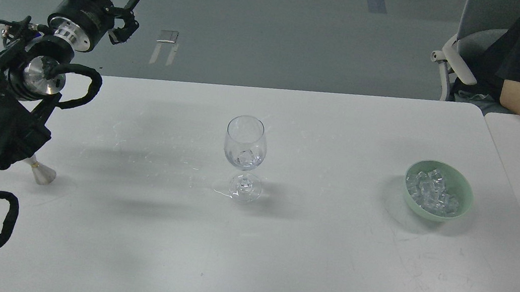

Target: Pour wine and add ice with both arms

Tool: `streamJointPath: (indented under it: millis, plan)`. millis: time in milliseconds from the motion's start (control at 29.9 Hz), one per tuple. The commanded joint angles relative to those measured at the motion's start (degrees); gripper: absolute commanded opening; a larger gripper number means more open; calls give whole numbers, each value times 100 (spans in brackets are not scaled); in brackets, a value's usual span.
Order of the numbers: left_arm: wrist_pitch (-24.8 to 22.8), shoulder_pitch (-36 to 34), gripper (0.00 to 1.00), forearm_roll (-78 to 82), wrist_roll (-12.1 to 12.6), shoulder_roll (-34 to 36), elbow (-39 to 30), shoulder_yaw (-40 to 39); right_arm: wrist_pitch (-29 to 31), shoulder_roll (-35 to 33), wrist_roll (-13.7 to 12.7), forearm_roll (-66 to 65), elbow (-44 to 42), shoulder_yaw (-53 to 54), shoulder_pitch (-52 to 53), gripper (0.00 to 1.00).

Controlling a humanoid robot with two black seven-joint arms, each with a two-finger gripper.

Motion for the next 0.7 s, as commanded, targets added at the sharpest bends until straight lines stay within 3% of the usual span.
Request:
streamJointPath:
  millis: [0, 201, 368, 501, 669]
  plan:
    - [0, 11, 98, -34, -35, -23, 3, -9, 1, 12, 26, 245, -260, 566, -437, 100]
    - [0, 38, 98, -69, -316, -76, 56, 9, -346, 530, 114, 693, -339, 1489, -1315, 100]
    - [79, 55, 98, -95, -404, -251, 73, -53, -1006, 1207, 580, 1028, -374, 2140, -2177, 100]
    - [70, 64, 98, -95, -396, -339, 91, 9, -1330, 1470, 676, 1325, -401, 2403, -2581, 100]
    - [0, 108, 98, -16, -325, -339, 91, 17, -1489, 2067, 1037, 1713, -681, 3009, -2907, 100]
